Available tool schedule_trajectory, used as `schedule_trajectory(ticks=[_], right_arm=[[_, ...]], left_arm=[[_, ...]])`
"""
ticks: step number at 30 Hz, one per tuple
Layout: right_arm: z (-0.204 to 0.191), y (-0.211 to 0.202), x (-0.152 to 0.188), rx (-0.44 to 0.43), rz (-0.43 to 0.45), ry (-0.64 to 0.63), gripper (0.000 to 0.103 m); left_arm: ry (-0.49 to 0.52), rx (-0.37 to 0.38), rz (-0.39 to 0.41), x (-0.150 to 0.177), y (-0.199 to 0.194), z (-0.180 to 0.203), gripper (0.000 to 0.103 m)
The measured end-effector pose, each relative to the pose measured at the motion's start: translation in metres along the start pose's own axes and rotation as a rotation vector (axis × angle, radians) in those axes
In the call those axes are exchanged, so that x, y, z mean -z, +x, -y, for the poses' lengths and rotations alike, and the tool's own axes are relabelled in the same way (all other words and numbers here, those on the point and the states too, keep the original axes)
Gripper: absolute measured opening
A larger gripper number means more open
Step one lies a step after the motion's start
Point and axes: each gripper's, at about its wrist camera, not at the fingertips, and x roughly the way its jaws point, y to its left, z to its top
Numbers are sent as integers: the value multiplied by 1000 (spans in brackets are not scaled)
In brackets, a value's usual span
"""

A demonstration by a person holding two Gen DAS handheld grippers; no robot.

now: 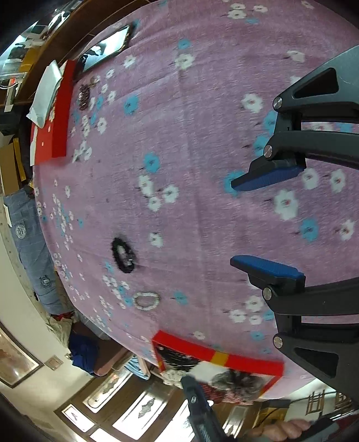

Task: Organize jewelry
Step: 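Move both tools back toward the bead bracelet and charm hair tie, then grasp the white bead bracelet with the left tool while the right tool grasps the black charm hair tie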

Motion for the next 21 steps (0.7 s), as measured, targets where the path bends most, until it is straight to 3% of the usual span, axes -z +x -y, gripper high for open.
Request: schedule_trajectory(ticks=[9,21], right_arm=[[-20,22,-66,14,51,-43,52],[-37,92,-122,47,-5,-93,52]], left_arm=[[-3,26,-61,-42,65,3,31],[-28,35,-102,-76,118,0,31]])
